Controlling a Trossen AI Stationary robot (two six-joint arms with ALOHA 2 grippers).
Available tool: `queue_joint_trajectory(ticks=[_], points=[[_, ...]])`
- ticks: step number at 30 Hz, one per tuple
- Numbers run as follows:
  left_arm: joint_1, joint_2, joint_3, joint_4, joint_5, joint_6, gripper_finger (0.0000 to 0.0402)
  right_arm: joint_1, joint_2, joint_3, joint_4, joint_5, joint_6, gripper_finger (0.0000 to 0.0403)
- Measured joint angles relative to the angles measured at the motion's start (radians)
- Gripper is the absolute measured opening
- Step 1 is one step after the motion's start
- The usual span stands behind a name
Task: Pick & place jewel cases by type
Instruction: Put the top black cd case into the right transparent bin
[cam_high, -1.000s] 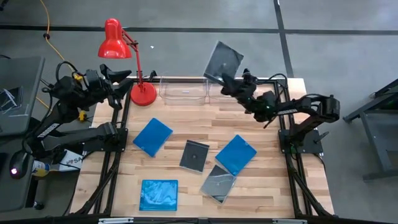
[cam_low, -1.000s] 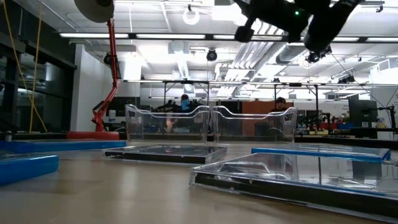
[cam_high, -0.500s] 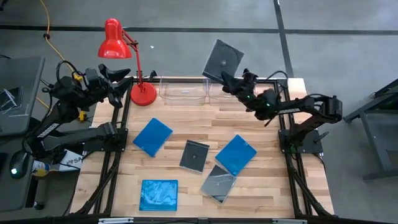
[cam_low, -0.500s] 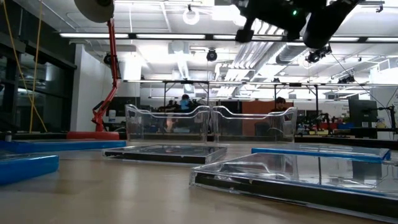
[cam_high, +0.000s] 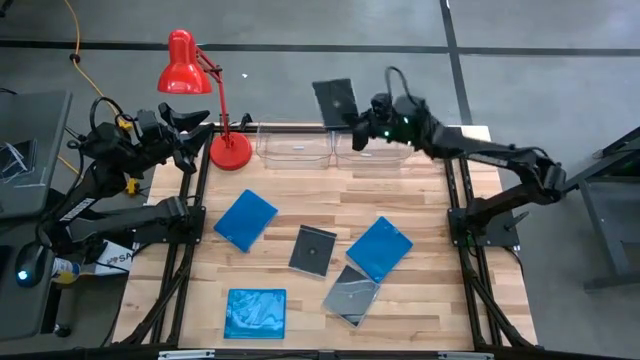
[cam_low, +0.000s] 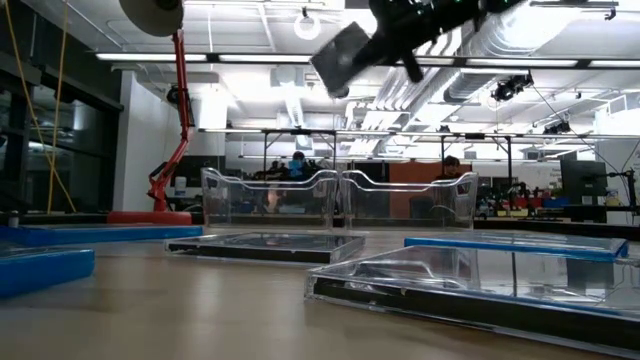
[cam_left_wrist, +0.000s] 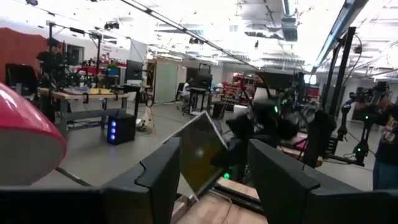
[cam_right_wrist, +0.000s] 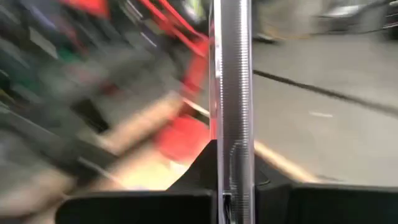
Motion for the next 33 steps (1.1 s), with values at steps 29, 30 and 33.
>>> queue_joint_trajectory(ticks=[29, 30, 33], points=[[0.000, 0.000, 0.000, -0.018, 0.004, -0.010, 0.0182, -0.192, 0.104, 0.262, -0.970, -0.131, -0.685, 0.0000], [0.000, 0.000, 0.000, -0.018, 0.008, -0.011, 0.0182, -0.200, 0.115, 0.262, -0.971, -0.141, -0.694, 0.0000], [0.000, 0.000, 0.000, -0.017, 0.021, -0.012, 0.0182, -0.217, 0.147, 0.262, -0.978, -0.146, -0.725, 0.0000]])
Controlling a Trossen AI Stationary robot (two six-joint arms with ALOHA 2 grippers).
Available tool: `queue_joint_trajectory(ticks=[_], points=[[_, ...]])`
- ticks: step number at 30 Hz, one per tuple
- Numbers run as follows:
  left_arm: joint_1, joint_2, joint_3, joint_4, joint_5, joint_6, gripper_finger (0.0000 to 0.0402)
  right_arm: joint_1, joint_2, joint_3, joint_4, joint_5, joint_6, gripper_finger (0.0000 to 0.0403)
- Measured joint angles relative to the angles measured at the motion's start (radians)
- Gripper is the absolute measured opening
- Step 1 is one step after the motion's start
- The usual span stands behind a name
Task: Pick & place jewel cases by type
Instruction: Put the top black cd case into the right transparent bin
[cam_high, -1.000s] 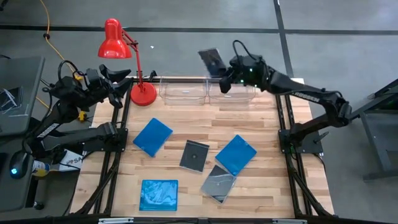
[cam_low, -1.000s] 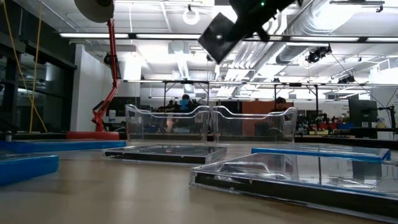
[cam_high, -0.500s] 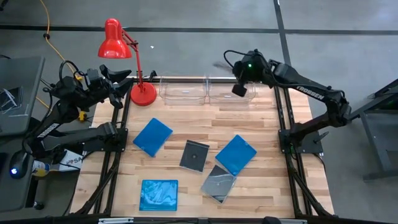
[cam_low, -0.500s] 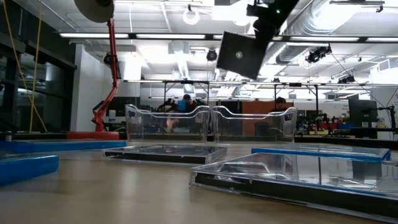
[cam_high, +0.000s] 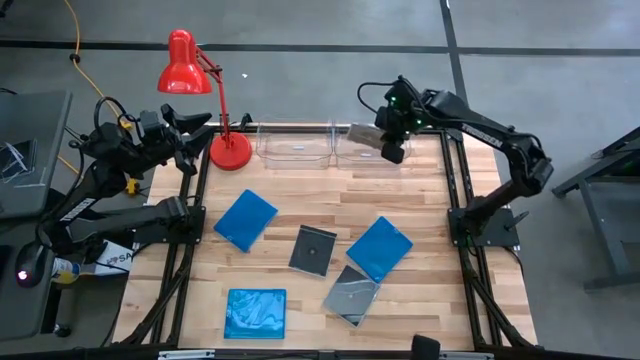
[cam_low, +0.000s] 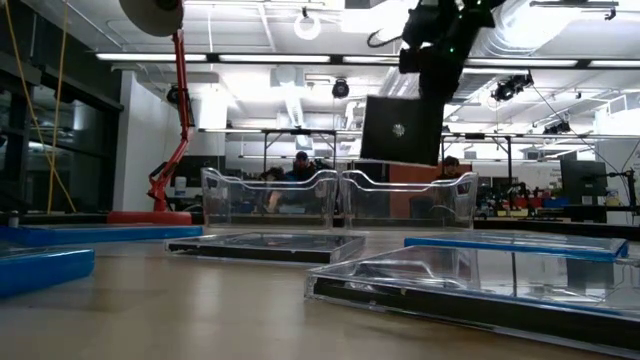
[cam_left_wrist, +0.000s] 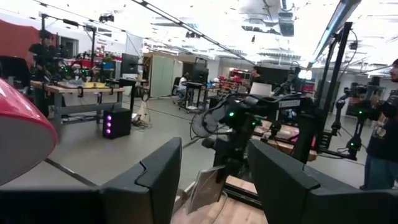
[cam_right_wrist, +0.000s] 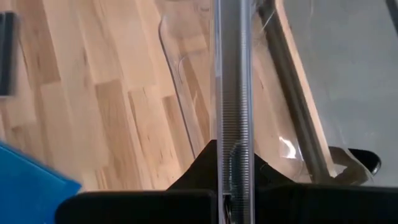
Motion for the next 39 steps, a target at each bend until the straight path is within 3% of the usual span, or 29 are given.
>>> queue_joint_trajectory(ticks=[6, 19, 39], points=[[0.000, 0.000, 0.000, 0.000, 0.016, 0.000, 0.0182, -0.038, 0.052, 0.000, -0.007, -0.026, -0.064, 0.0000], [0.000, 0.000, 0.000, -0.001, 0.058, 0.001, 0.0182, -0.070, 0.114, 0.000, 0.012, 0.022, -0.273, 0.0000], [0.000, 0.000, 0.000, -0.001, 0.055, -0.006, 0.0182, -0.069, 0.256, 0.000, 0.019, -0.079, -0.294, 0.0000]])
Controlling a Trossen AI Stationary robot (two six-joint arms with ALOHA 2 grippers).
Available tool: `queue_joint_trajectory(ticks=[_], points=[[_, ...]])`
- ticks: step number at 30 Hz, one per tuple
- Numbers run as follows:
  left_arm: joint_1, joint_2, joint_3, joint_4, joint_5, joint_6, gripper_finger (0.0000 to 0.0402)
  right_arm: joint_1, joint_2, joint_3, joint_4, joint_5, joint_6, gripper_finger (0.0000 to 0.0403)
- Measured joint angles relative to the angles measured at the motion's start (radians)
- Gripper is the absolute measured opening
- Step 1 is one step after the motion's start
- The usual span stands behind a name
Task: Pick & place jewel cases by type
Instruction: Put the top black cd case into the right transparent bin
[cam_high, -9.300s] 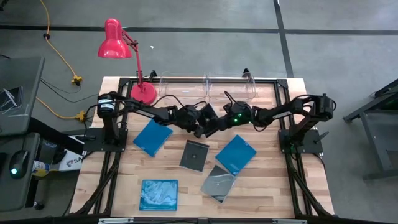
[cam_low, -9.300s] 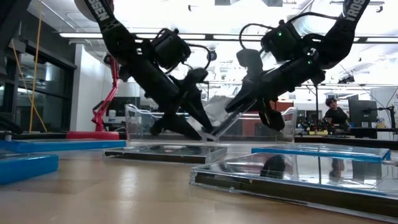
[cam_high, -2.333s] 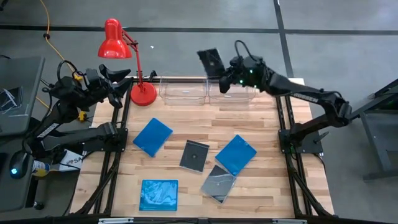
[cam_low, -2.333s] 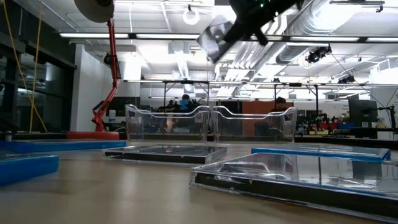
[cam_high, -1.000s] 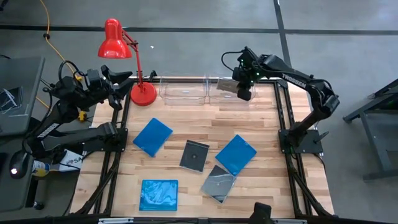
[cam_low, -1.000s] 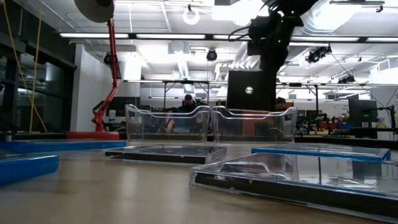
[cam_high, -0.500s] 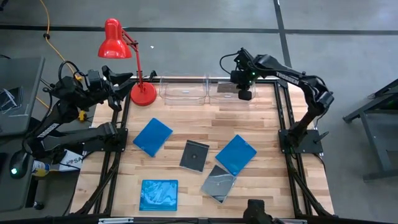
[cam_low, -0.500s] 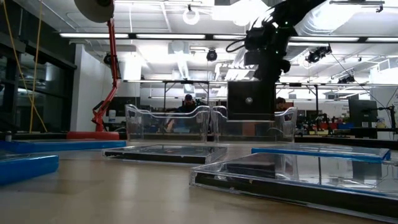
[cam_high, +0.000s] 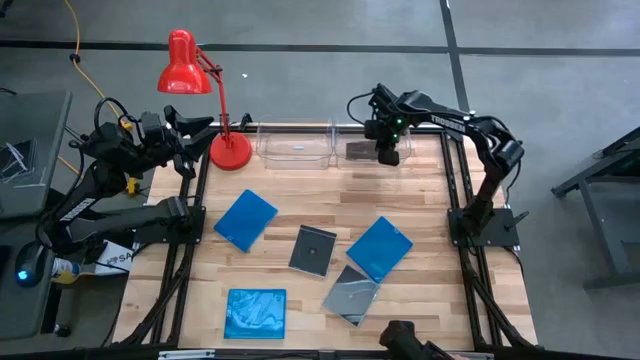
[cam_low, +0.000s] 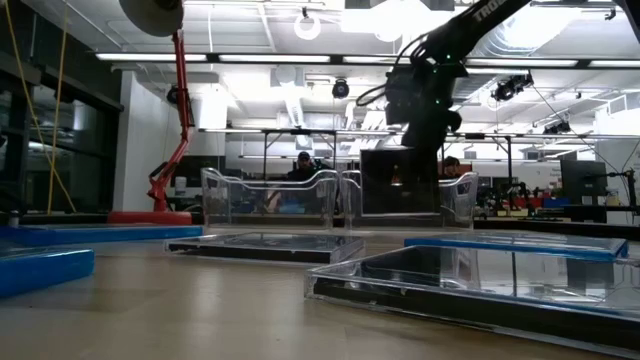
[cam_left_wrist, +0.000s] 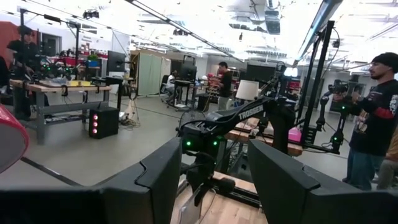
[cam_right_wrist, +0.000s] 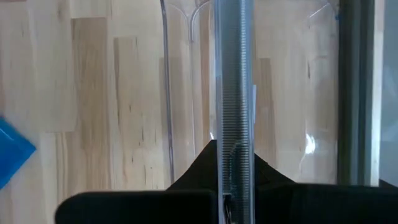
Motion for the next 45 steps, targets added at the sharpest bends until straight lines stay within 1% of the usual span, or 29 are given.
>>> queue_joint_trajectory(ticks=[4, 11, 22, 32, 38, 45], points=[[0.000, 0.000, 0.000, 0.000, 0.000, 0.000, 0.0182, 0.000, 0.003, 0.000, 0.004, -0.021, 0.005, 0.0000], [0.000, 0.000, 0.000, 0.000, -0.001, 0.005, 0.0182, 0.005, 0.003, 0.000, 0.064, -0.059, 0.027, 0.0000], [0.000, 0.000, 0.000, 0.000, -0.001, 0.008, 0.0182, 0.010, 0.007, -0.010, 0.085, -0.052, 0.025, 0.0000], [0.000, 0.000, 0.000, 0.000, -0.001, 0.008, 0.0182, 0.014, 0.008, -0.103, 0.106, -0.042, 0.027, 0.0000], [0.000, 0.000, 0.000, 0.000, -0.001, 0.008, 0.0182, 0.016, 0.006, -0.114, 0.110, -0.027, 0.030, 0.0000], [0.000, 0.000, 0.000, -0.001, -0.001, 0.008, 0.0182, 0.016, 0.006, -0.114, 0.113, -0.023, 0.035, 0.0014]])
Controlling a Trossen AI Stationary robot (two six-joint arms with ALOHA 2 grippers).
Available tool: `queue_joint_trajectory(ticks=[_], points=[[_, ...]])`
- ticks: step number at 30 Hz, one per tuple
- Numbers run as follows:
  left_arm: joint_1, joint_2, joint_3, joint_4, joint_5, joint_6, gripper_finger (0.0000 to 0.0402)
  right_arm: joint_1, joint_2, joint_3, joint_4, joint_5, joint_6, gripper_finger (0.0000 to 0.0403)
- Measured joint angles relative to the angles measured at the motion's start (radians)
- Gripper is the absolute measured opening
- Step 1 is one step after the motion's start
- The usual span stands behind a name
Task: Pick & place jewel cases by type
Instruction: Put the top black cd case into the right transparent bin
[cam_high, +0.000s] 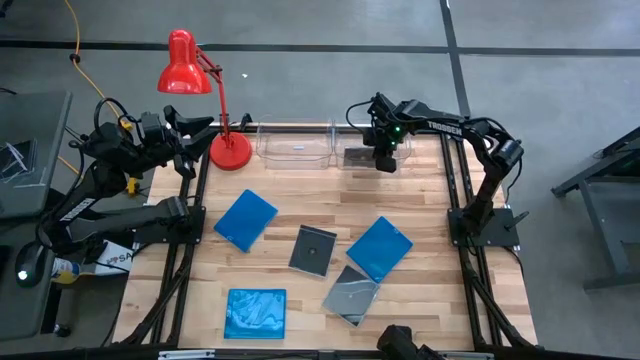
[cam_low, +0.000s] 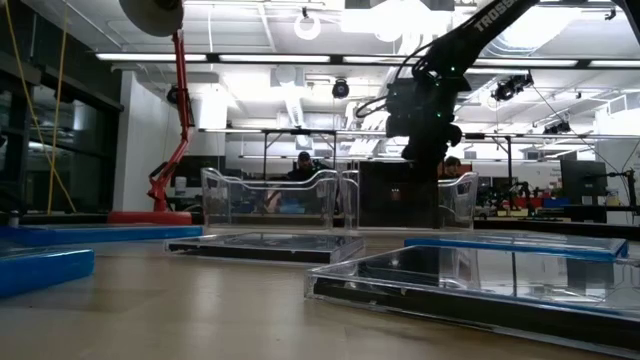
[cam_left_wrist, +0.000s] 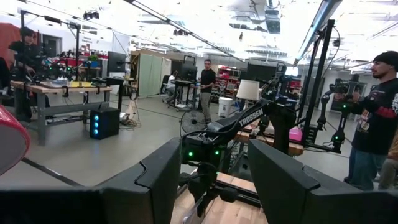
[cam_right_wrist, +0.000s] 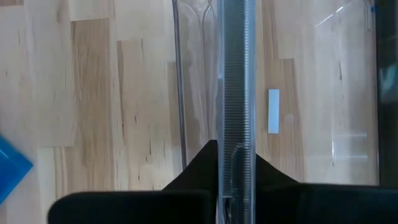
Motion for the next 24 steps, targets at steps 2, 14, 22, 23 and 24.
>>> queue_joint_trajectory(ticks=[2, 14, 22, 23, 24], points=[[0.000, 0.000, 0.000, 0.000, 0.000, 0.002, 0.0182, 0.000, 0.000, 0.000, -0.001, 0.001, 0.000, 0.0021], [0.000, 0.000, 0.000, 0.000, 0.000, 0.003, 0.0182, 0.000, 0.003, -0.003, -0.015, 0.007, 0.001, 0.0064], [0.000, 0.000, 0.000, 0.000, 0.000, 0.003, 0.0182, 0.000, 0.002, -0.003, -0.034, -0.010, 0.019, 0.0116], [0.000, 0.000, 0.000, 0.000, 0.000, 0.003, 0.0182, 0.000, 0.002, -0.003, -0.037, -0.012, 0.019, 0.0123], [0.000, 0.000, 0.000, 0.000, 0.000, 0.003, 0.0182, 0.000, 0.002, -0.003, -0.040, -0.012, 0.019, 0.0130]])
